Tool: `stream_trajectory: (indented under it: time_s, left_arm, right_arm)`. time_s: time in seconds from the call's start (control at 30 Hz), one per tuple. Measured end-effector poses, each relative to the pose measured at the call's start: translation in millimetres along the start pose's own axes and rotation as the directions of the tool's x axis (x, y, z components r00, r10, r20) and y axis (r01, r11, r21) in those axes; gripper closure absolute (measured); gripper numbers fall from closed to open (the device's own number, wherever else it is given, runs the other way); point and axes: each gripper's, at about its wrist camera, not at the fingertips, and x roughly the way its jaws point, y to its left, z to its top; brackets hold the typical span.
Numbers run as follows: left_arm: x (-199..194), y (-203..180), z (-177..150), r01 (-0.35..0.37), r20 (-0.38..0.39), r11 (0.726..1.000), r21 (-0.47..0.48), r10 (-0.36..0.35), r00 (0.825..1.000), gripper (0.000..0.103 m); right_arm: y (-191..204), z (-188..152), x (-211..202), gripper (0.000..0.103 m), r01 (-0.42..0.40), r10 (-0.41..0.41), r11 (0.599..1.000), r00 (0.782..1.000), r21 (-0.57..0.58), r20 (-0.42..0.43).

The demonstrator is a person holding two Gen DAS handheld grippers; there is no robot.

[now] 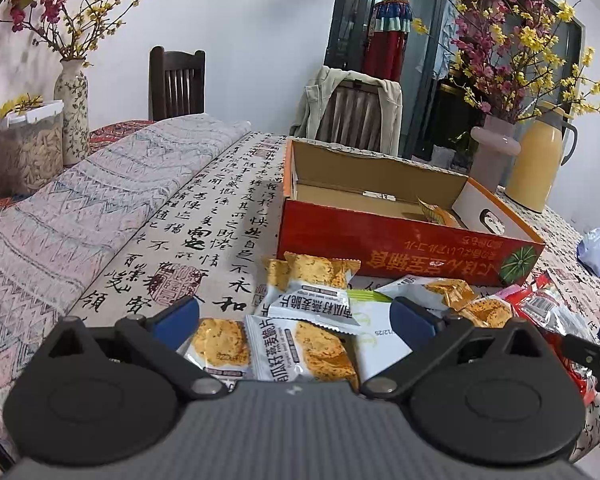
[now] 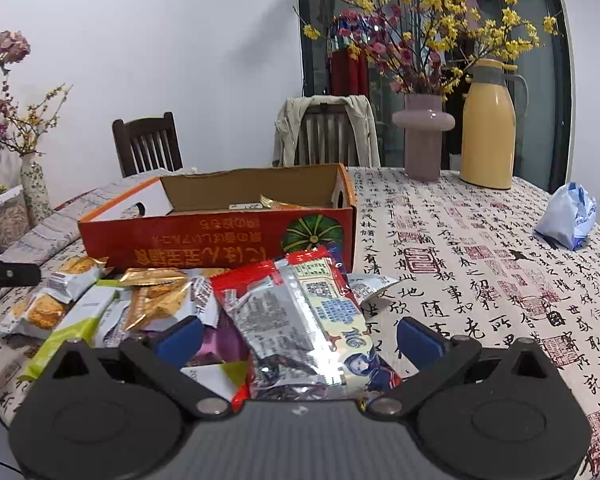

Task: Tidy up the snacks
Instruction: 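Grasp the silver foil bag with the right gripper while the left grasps a cracker packet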

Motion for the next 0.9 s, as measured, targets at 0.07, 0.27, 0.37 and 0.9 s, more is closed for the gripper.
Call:
stream_trajectory:
  time_s: [0.07,0.27,0.37,0.9]
  left_arm:
    - [0.5,-0.7,-0.7,0.001,-0.004,1.0,0.003,-0.001,1.0,0.0]
    - [0.8,2.6,-0.6,-0.004,-0.01,1.0,-0.003,0.003,1.0,0.0]
    - [1.7,4.6,-0.6,-0.007,-0.016,1.0,-0.012,0.006,1.0,0.0]
    - [3.8,20.1,-4.1,-0.08,-0.084,0.997,-0.002,0.08,0.993,0.0]
  right_arm:
    - [-1.4,1.8,8.0,0.0,0.006,-0.006,1.0,1.0,0.001,-0.028]
    - [-2.6,2.7,20.5,0.035,0.001,0.001,1.0,0.997,0.02,-0.074]
    - [-3.3,2.4,15.5,0.041,-0.003,0.005,1.0,0.998,0.021,-0.061]
    - [-2.2,4.6,-10.7,0.046,-0.004,0.002,0.999,0.999,0.033,0.047]
